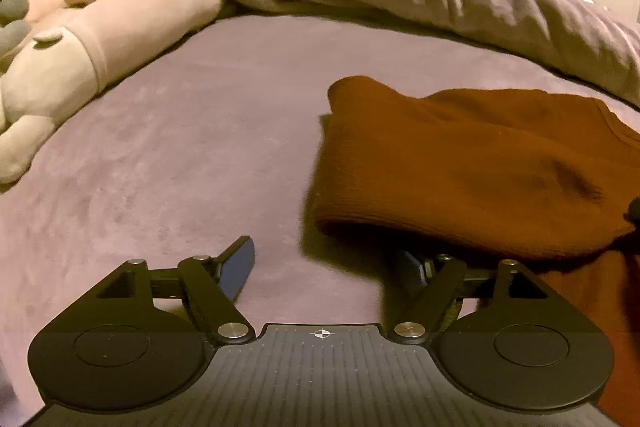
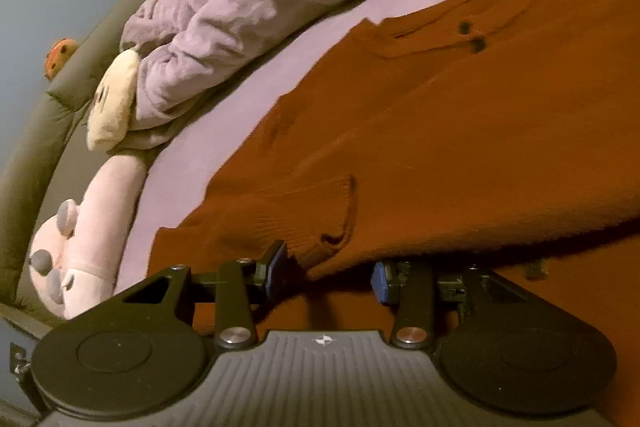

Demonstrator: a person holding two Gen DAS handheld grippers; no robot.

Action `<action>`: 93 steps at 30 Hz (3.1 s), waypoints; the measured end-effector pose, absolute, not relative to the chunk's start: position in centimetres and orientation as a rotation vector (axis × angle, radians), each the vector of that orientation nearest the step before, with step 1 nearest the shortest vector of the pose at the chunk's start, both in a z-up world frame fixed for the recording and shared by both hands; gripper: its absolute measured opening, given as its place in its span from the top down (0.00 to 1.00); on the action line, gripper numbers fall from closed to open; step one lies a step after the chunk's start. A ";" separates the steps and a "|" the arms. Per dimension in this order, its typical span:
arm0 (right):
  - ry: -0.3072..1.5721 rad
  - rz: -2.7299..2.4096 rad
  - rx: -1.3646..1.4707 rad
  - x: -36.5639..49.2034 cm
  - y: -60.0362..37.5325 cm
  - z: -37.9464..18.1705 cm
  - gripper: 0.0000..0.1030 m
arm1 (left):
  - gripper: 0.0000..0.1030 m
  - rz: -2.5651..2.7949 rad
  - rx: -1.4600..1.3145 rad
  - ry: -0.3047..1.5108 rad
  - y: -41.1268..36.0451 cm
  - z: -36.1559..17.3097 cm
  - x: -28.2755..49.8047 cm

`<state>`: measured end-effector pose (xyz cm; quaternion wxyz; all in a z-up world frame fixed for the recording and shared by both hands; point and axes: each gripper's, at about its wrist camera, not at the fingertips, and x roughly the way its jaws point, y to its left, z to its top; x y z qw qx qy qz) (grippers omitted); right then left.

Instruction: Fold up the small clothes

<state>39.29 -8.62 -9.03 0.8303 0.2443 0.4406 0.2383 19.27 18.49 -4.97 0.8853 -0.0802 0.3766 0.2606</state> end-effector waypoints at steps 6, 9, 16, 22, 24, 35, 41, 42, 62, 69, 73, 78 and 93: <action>0.894 0.535 0.538 38.6 -10.0 -8.5 0.88 | 0.22 0.506 -0.195 0.784 18.2 -3.9 19.0; 0.811 0.531 0.562 37.7 -11.8 -6.7 0.88 | 0.21 0.479 -0.198 0.759 17.7 -3.0 18.7; 0.677 0.366 0.512 36.0 -18.9 -3.7 0.89 | 0.22 0.419 -0.221 0.769 15.8 -2.6 19.7; 0.677 0.303 0.610 35.4 -23.8 -3.8 0.88 | 0.22 0.337 -0.205 0.776 12.8 -2.3 20.3; 0.711 0.337 0.606 35.5 -23.2 -4.4 0.88 | 0.22 0.296 -0.238 0.794 12.0 -2.5 20.5; 0.713 0.291 0.688 35.3 -24.9 -5.6 0.82 | 0.21 0.216 -0.205 0.818 10.1 -3.1 20.5; 0.711 0.274 0.688 35.0 -25.9 -5.5 0.81 | 0.18 0.183 -0.198 0.821 9.2 -3.1 20.6; 0.712 0.273 0.660 35.0 -25.6 -5.3 0.80 | 0.18 0.181 -0.189 0.820 8.9 -3.0 20.6; 0.744 0.290 0.604 37.0 -25.5 -3.9 0.61 | 0.17 0.063 -0.151 0.819 5.6 -2.7 19.7; 0.818 0.323 0.616 38.0 -25.2 -5.3 0.70 | 0.17 0.059 -0.138 0.831 4.8 -3.0 19.7; 0.853 0.354 0.565 38.7 -23.8 -5.9 0.94 | 0.17 0.039 -0.127 0.820 4.2 -2.7 19.5; 0.732 0.417 0.556 37.6 -23.2 -2.8 0.95 | 0.17 -0.029 -0.096 0.795 1.5 -2.4 19.7; 0.580 0.493 0.590 35.7 -24.4 2.2 0.95 | 0.25 -0.186 -0.402 0.750 -3.5 -2.8 26.7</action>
